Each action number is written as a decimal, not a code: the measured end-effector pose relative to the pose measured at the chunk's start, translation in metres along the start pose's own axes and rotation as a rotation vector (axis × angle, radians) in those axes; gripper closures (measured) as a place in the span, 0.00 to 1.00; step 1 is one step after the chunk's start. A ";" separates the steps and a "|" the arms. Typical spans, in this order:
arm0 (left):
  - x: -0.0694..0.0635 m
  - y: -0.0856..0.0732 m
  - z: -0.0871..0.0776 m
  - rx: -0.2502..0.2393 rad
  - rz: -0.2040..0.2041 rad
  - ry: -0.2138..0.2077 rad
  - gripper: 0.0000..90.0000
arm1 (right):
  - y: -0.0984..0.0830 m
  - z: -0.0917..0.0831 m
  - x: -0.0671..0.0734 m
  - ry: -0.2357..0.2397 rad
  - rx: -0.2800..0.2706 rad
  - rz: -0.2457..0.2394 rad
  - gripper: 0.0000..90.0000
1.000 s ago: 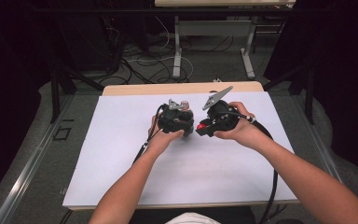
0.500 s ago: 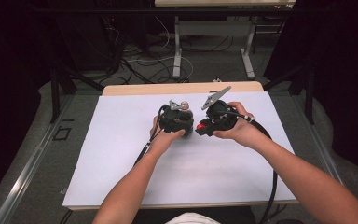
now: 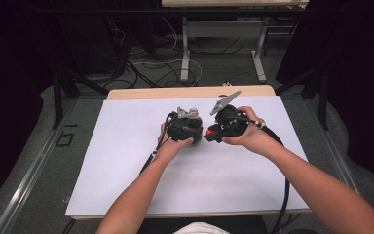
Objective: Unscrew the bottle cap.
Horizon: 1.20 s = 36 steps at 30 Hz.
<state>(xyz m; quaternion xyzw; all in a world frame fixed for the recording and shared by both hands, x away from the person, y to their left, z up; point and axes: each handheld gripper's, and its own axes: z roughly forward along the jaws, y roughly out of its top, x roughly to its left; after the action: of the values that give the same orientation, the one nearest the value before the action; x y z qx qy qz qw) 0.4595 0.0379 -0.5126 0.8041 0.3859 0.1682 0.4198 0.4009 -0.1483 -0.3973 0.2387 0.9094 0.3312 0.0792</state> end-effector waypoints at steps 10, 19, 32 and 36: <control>0.004 -0.001 -0.004 -0.008 -0.019 -0.030 0.18 | 0.000 0.001 0.000 0.003 0.013 -0.003 0.68; 0.010 -0.002 -0.017 -0.006 -0.065 -0.063 0.01 | -0.002 0.010 0.003 0.004 0.015 -0.004 0.68; 0.019 -0.008 -0.045 0.006 -0.150 -0.050 0.01 | -0.009 0.030 0.010 0.011 0.030 -0.007 0.68; 0.022 -0.013 -0.051 0.017 -0.129 -0.026 0.01 | -0.012 0.038 0.012 0.007 0.025 -0.011 0.68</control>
<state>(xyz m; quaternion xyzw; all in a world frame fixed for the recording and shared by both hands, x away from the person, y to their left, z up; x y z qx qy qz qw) 0.4370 0.0870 -0.4941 0.7833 0.4328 0.1271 0.4277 0.3969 -0.1290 -0.4339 0.2336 0.9151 0.3200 0.0748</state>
